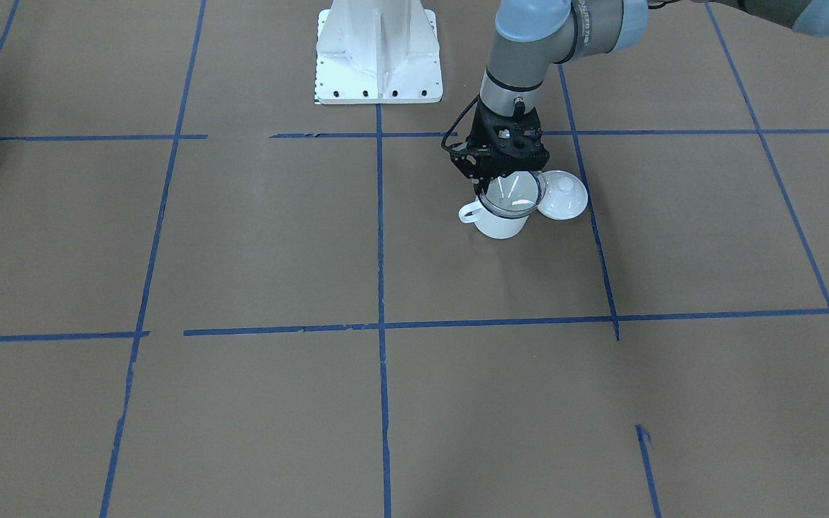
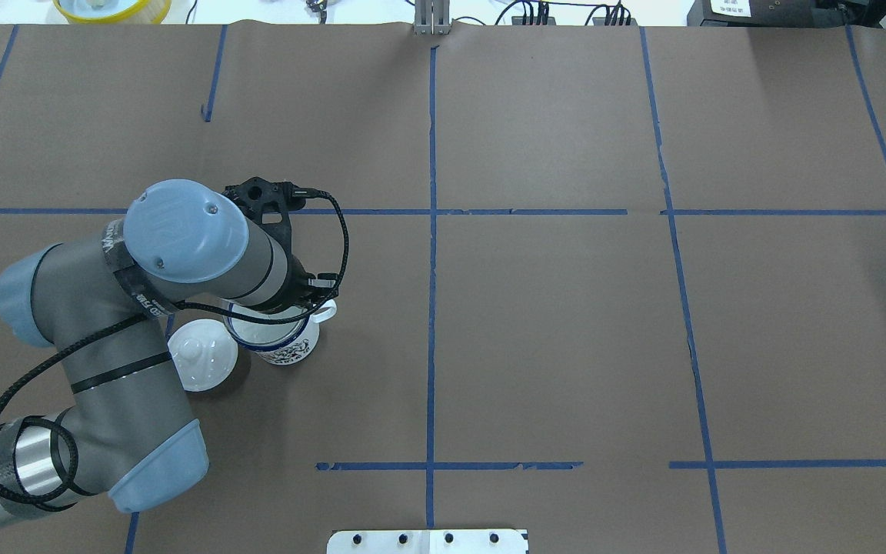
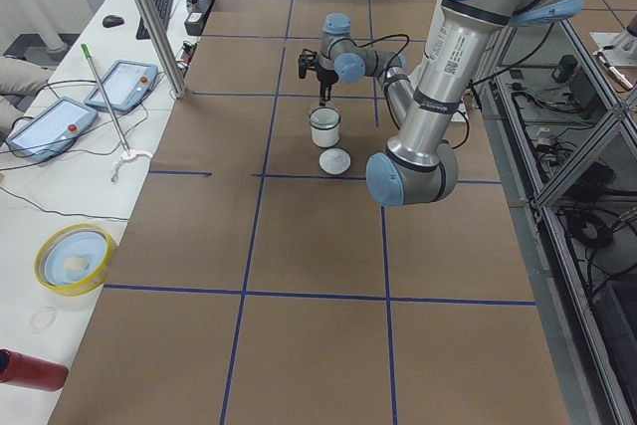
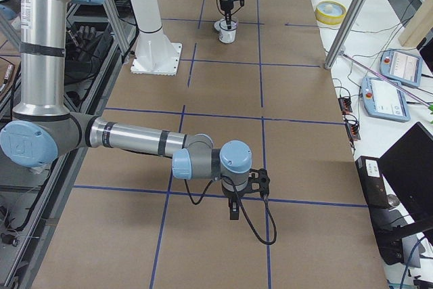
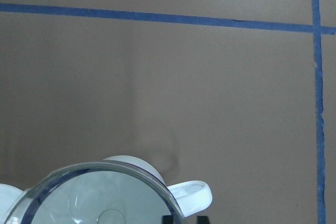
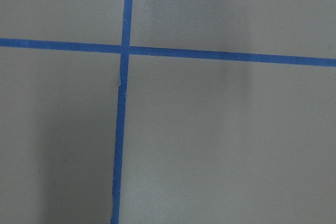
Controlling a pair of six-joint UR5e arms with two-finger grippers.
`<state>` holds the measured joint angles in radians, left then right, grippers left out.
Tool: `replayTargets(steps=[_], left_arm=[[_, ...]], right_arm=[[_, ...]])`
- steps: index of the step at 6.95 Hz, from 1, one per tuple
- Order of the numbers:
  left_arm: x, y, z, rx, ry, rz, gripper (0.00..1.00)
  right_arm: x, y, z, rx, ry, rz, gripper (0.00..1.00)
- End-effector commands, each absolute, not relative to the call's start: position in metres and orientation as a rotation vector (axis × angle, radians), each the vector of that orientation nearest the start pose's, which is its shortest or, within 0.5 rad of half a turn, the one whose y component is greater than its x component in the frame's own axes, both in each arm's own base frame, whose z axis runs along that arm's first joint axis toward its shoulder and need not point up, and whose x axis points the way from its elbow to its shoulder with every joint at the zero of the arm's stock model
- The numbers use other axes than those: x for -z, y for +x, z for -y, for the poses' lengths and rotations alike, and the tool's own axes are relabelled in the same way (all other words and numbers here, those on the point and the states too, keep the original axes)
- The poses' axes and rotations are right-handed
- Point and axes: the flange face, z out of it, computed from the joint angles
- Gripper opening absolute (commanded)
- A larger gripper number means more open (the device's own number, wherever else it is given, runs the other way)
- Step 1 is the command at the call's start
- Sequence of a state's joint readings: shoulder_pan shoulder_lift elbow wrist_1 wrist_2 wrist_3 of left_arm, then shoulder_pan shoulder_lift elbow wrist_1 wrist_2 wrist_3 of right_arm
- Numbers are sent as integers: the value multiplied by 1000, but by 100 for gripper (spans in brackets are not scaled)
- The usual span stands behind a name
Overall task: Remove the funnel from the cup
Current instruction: 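Close the left gripper on the glass funnel's rim, then lift the glass funnel up out of the mug with the left gripper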
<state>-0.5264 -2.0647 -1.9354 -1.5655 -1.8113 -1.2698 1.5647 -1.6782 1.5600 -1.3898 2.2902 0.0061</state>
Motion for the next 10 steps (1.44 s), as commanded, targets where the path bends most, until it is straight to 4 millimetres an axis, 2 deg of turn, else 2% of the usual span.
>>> replayTargets(steps=[1, 2, 3, 4, 5, 6, 7, 8, 9, 10], left_arm=[[-202, 435, 382, 104, 146, -887, 0], [-184, 409, 371, 110, 145, -883, 0], [-167, 376, 368, 137, 162, -894, 0], [-164, 361, 378, 195, 175, -901, 0], [-171, 370, 400, 409, 206, -910, 0], [-179, 386, 430, 624, 287, -999, 0], [-195, 396, 457, 750, 325, -1078, 0], [-213, 402, 489, 917, 368, -1160, 0], [-242, 414, 517, 1061, 374, -1212, 0], [-268, 432, 543, 1206, 378, -1263, 0]], right_arm=[[-700, 65, 449, 23, 56, 720, 100], [-700, 65, 449, 23, 56, 720, 100], [-700, 65, 449, 23, 56, 720, 100], [-700, 65, 449, 23, 56, 720, 100], [-700, 65, 449, 23, 56, 720, 100], [-700, 65, 449, 23, 56, 720, 100], [-700, 65, 449, 23, 56, 720, 100], [-700, 65, 449, 23, 56, 720, 100], [-700, 65, 449, 23, 56, 720, 100], [-700, 65, 449, 23, 56, 720, 100]])
